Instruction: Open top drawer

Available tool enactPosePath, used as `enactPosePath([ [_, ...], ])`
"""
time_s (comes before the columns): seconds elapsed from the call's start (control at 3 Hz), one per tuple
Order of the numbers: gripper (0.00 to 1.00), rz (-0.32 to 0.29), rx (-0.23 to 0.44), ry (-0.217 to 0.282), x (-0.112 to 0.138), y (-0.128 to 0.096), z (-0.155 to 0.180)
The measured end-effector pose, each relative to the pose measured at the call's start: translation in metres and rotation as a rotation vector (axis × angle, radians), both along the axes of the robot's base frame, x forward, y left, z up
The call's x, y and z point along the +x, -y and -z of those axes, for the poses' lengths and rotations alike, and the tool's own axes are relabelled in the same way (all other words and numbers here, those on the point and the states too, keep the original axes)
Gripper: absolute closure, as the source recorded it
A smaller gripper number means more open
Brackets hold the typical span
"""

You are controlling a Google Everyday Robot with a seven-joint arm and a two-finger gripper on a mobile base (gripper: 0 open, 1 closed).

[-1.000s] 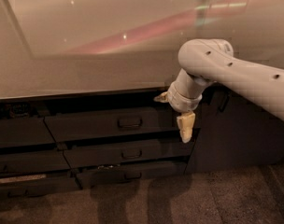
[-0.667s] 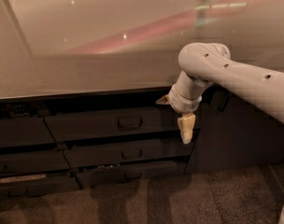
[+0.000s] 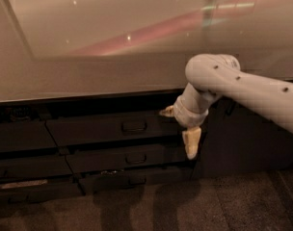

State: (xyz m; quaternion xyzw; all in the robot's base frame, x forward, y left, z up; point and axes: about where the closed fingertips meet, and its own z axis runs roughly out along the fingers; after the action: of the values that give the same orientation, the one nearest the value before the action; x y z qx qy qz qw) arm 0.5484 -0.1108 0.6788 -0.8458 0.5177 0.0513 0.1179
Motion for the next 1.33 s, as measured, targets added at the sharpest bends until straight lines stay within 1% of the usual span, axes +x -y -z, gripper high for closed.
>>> enactPosePath([
  [0.33,0.0,-0.024,0.068,-0.008,-0.0508,-0.013,0.0173],
  [0.67,0.0,-0.026,0.068,-0.005,-0.0508,-0.0127,0.0169],
  [1.0,0.0,-0.028,-0.009,0.074,-0.052,-0.0104,0.0145],
  [1.33,0.0,-0.028,-0.009,0.074,-0.052,-0.0105,0.0145],
])
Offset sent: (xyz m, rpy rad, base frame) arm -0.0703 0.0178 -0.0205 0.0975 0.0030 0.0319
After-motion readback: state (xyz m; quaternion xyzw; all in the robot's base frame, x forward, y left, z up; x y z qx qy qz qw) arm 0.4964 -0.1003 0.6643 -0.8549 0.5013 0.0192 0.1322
